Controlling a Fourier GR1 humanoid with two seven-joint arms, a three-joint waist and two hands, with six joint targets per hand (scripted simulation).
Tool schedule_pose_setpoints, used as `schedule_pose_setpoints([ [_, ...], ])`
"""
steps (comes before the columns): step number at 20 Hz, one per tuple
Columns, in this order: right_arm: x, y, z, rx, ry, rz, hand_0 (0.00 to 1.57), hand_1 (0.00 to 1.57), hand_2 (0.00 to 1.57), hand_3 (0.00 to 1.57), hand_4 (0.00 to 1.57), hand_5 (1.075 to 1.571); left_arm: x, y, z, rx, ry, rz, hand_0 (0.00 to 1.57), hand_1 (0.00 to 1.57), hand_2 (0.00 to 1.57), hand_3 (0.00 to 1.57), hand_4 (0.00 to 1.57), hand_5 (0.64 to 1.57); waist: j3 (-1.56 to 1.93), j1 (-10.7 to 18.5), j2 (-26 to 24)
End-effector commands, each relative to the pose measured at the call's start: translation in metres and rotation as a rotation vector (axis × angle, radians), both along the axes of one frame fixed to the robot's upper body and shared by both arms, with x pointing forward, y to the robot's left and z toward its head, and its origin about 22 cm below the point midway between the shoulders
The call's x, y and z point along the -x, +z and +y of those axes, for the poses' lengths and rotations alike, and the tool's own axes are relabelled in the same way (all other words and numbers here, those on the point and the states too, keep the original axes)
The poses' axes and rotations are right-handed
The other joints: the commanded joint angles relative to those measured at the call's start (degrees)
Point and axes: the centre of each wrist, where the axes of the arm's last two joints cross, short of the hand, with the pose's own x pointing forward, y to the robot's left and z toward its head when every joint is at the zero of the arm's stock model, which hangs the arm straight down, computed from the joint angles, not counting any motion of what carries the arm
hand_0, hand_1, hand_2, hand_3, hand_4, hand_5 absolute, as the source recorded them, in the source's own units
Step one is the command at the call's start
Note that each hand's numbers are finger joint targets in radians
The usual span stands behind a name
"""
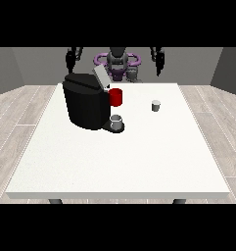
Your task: Insert the coffee pod into the coffee machine and close the lid
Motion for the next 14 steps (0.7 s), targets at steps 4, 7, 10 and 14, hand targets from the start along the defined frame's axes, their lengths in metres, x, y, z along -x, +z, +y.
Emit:
schedule_pose_setpoints([
  [4, -0.001, -0.006, -0.012, -0.005, 0.003, 0.064, 0.0, 0.0, 0.0, 0.0, 0.13, 1.571, 0.011, -0.004, 0.018, -0.002, -0.02, -0.044, 0.0, 0.0, 0.0, 0.0, 0.32, 1.571, 0.36, 0.6, -1.18],
  [7, 0.023, -0.033, -0.007, -0.041, -0.16, -0.012, 0.0, 0.0, 0.0, 0.0, 0.13, 1.571, 0.012, -0.002, 0.028, 0.041, 0.017, -0.094, 0.0, 0.0, 0.0, 0.0, 0.32, 1.571, 0.39, -1.14, -2.72],
  [10, 0.005, -0.014, 0.002, -0.086, -0.174, -0.069, 0.0, 0.0, 0.0, 0.0, 0.09, 1.571, 0.022, -0.03, 0.048, 0.035, 0.004, -0.154, 0.0, 0.0, 0.0, 0.0, 0.28, 1.571, 0.33, -0.86, 0.25],
  [14, -0.001, -0.022, -0.003, -0.074, -0.163, -0.07, 0.0, 0.0, 0.0, 0.0, 0.27, 1.571, 0.006, -0.004, 0.03, -0.118, -0.035, -0.135, 0.0, 0.0, 0.0, 0.0, 0.31, 1.571, 0.37, -0.47, 0.13],
])
